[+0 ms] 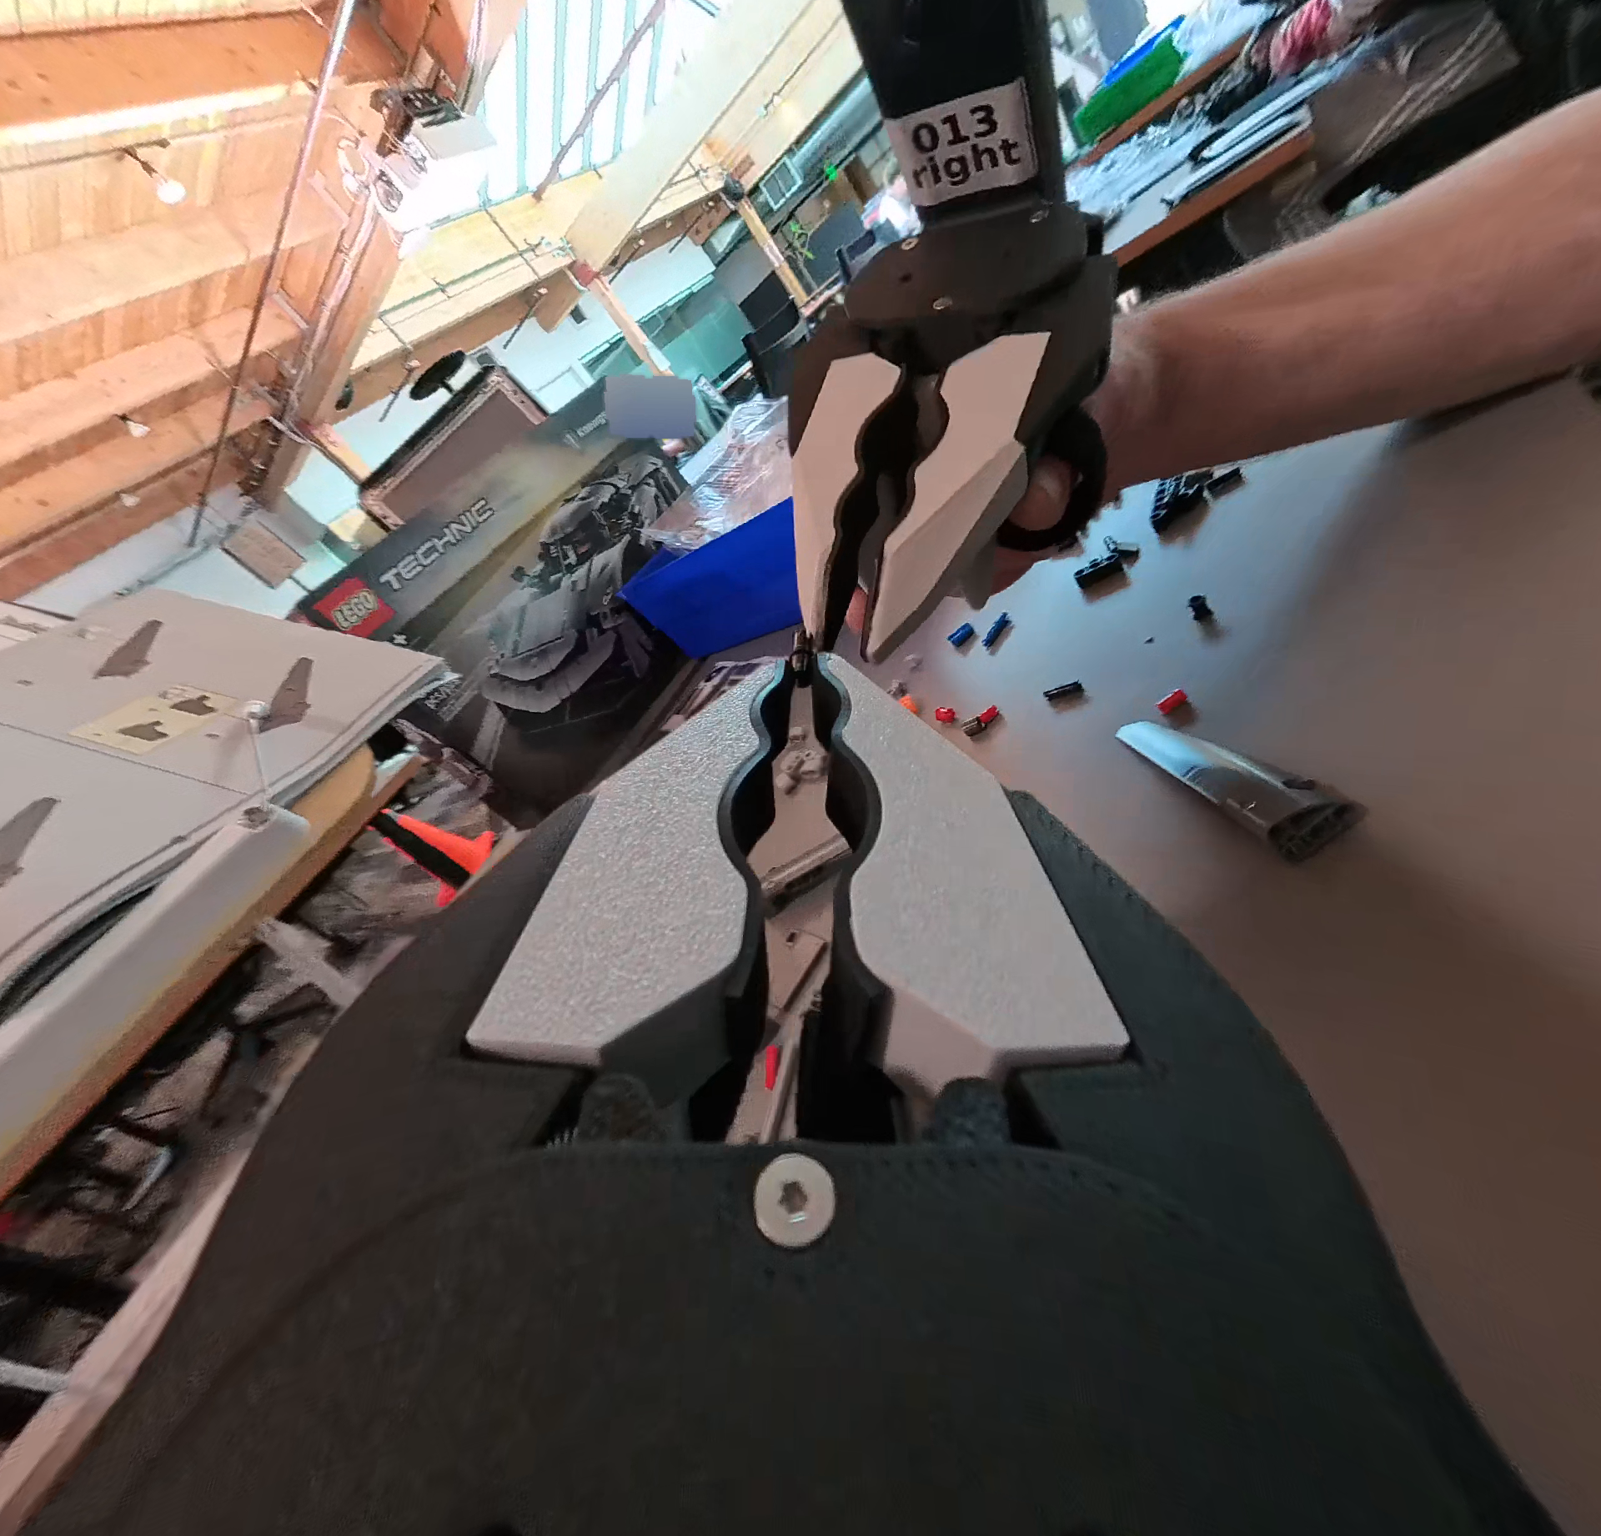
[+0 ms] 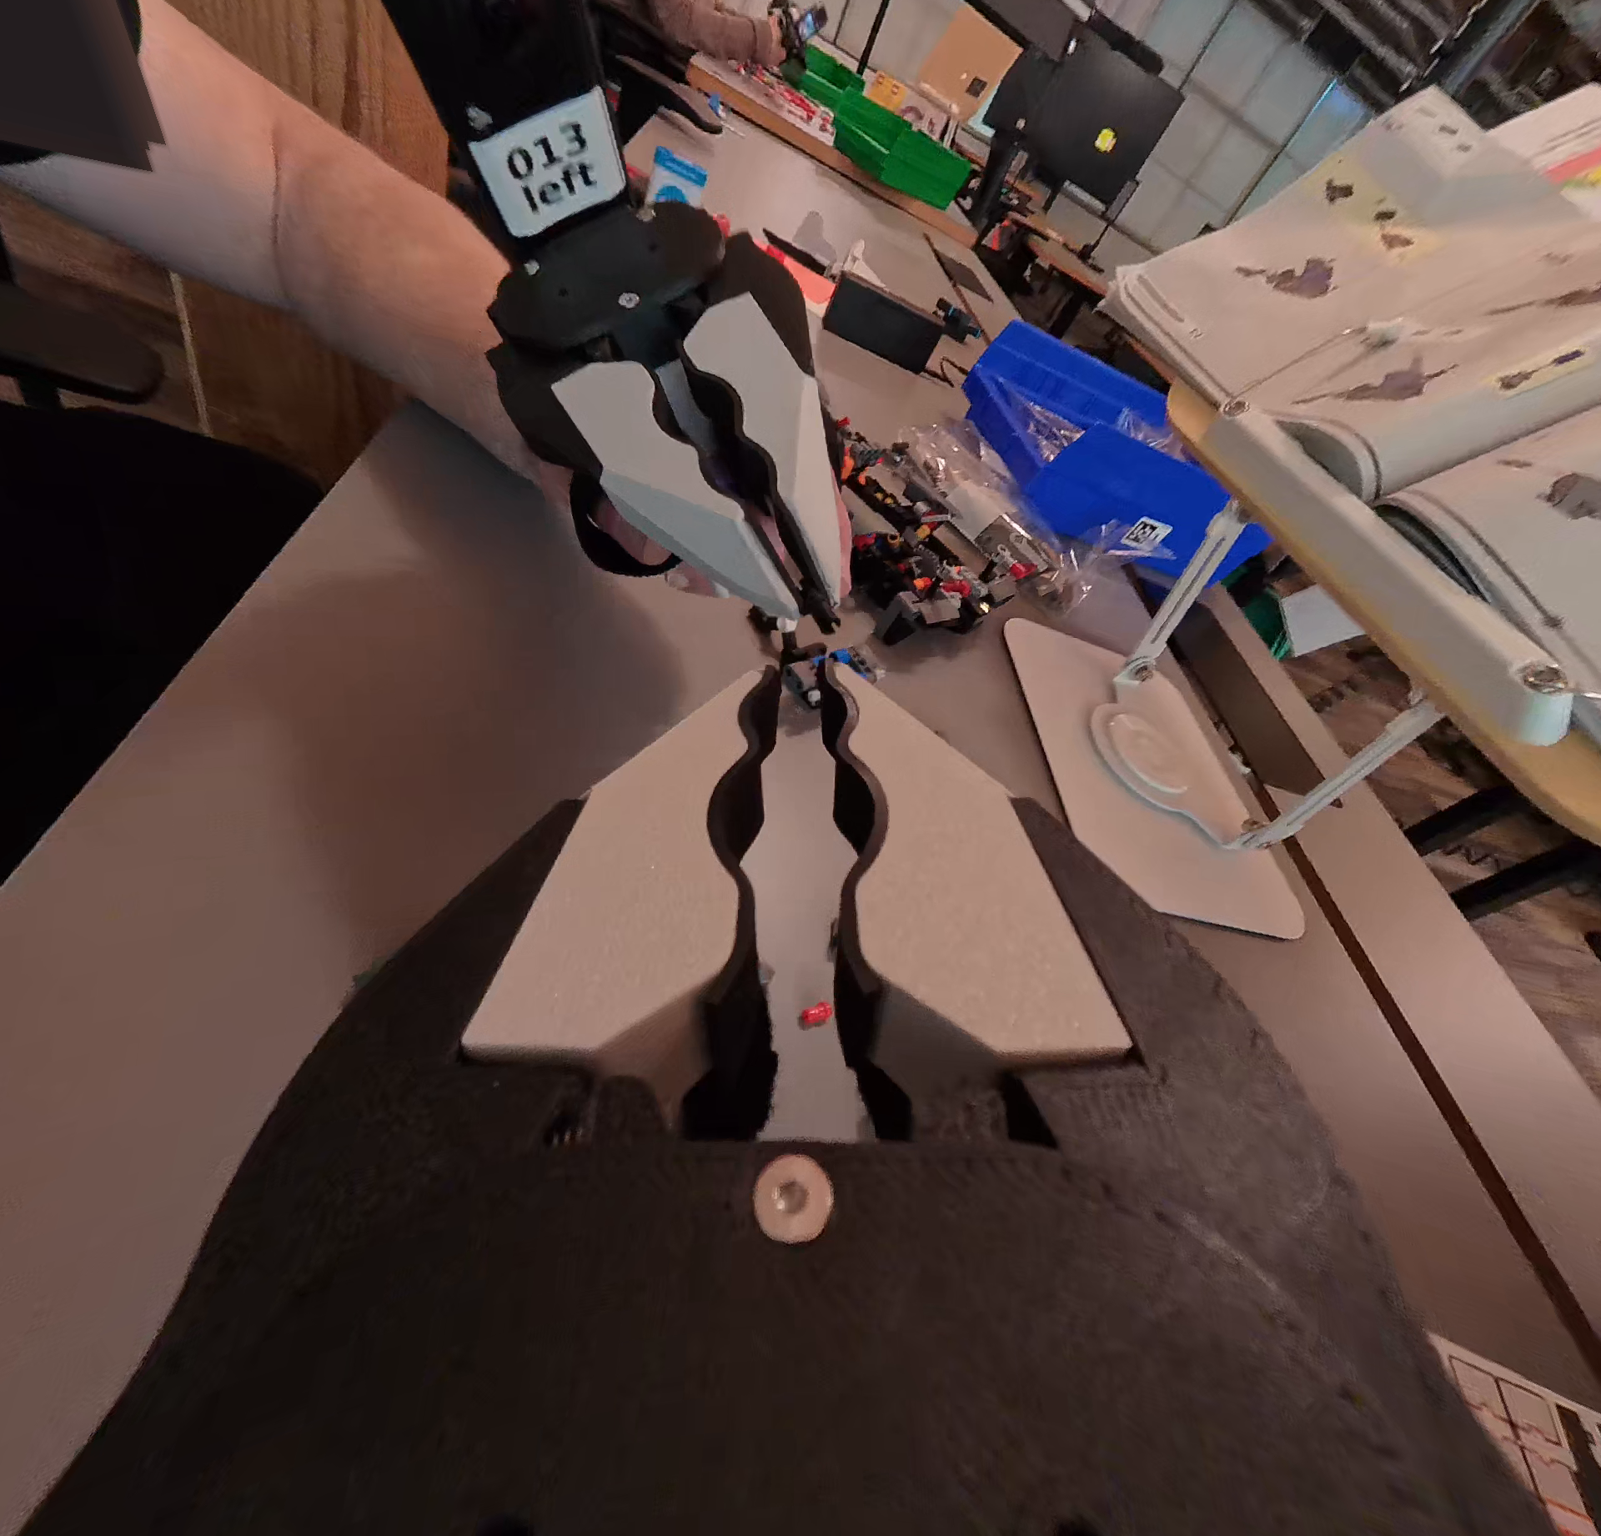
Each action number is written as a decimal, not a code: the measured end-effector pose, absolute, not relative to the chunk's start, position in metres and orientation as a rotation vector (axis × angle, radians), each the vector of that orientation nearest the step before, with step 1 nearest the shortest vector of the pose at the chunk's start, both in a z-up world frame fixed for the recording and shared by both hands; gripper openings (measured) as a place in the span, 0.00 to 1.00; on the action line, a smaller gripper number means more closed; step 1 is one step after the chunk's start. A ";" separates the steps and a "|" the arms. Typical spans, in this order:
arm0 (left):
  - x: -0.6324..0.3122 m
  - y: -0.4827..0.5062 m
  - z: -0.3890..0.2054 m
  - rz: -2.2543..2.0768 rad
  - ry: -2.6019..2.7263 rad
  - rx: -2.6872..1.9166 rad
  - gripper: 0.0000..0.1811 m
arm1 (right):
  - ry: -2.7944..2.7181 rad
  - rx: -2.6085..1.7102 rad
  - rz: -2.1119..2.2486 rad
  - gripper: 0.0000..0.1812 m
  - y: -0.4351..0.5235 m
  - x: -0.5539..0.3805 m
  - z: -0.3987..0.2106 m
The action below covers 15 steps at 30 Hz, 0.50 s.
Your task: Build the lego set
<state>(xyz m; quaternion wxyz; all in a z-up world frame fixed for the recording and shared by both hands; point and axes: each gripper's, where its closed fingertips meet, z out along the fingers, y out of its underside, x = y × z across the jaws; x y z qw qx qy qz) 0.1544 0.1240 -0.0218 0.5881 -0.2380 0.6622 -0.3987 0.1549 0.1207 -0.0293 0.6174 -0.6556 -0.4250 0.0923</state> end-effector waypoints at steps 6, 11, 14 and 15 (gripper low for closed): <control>0.153 0.120 -0.025 -1.044 1.583 -0.580 0.01 | -0.942 -1.476 0.281 0.04 0.117 0.152 -0.019; 0.152 0.117 -0.025 -1.130 1.597 -0.598 0.01 | -0.949 -1.476 0.291 0.04 0.116 0.150 -0.019; 0.150 0.114 -0.025 -1.155 1.613 -0.585 0.01 | -0.956 -1.482 0.291 0.05 0.116 0.149 -0.022; 0.150 0.112 -0.026 -1.159 1.618 -0.582 0.01 | -0.958 -1.484 0.290 0.05 0.116 0.148 -0.023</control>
